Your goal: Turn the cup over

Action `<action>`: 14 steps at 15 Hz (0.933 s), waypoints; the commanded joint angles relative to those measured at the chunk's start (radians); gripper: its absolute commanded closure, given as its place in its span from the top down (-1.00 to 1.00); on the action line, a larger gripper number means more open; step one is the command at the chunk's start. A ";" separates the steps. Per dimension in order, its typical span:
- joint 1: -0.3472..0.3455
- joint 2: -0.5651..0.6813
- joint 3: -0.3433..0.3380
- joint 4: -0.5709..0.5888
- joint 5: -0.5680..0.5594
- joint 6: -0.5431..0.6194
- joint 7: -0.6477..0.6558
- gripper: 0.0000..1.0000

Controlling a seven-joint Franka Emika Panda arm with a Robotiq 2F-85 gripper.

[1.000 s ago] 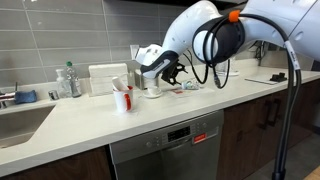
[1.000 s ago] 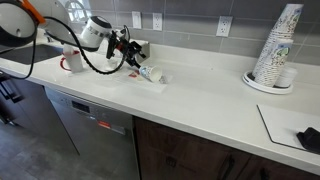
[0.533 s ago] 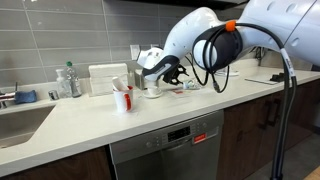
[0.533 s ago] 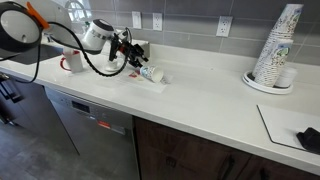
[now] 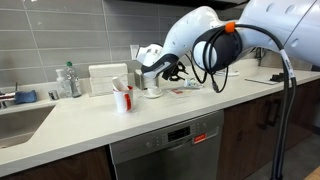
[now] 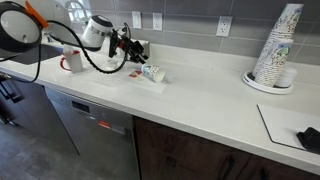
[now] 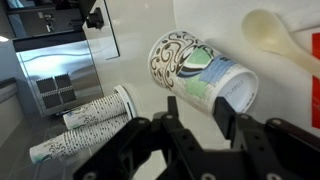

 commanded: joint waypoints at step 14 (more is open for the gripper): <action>-0.019 0.050 -0.004 0.054 0.003 -0.072 -0.051 -1.00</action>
